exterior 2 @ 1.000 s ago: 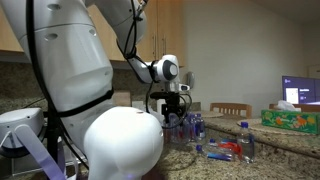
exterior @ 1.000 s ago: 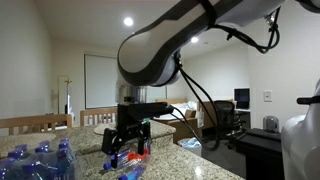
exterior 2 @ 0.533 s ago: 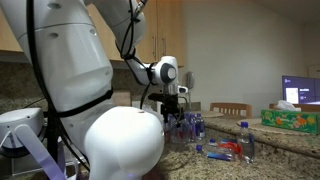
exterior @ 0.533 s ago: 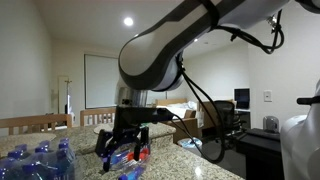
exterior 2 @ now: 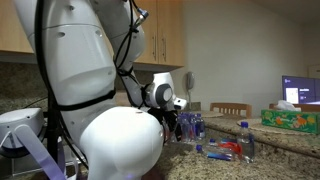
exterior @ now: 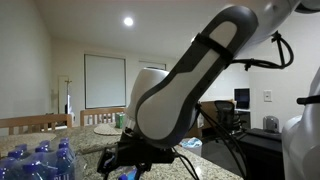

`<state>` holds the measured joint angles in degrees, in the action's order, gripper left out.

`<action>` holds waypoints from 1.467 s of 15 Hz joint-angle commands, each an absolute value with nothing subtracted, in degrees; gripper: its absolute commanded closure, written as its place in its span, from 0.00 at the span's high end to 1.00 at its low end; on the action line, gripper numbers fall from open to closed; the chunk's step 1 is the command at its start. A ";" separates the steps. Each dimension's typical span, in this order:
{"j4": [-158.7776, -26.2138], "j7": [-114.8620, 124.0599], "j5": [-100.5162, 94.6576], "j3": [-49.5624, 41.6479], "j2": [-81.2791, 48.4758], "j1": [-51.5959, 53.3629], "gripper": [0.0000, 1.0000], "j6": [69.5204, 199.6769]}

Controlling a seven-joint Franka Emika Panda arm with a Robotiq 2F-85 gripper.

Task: Put one bottle upright

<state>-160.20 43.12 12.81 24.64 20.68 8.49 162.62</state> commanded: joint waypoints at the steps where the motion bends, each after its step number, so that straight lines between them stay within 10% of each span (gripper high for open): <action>1: -159.25 49.23 11.33 23.30 15.90 3.13 1.00 167.44; 22: -142.20 56.73 35.27 9.86 -1.76 5.86 1.00 151.63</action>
<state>-140.85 60.24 31.47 11.03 -3.40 5.64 152.63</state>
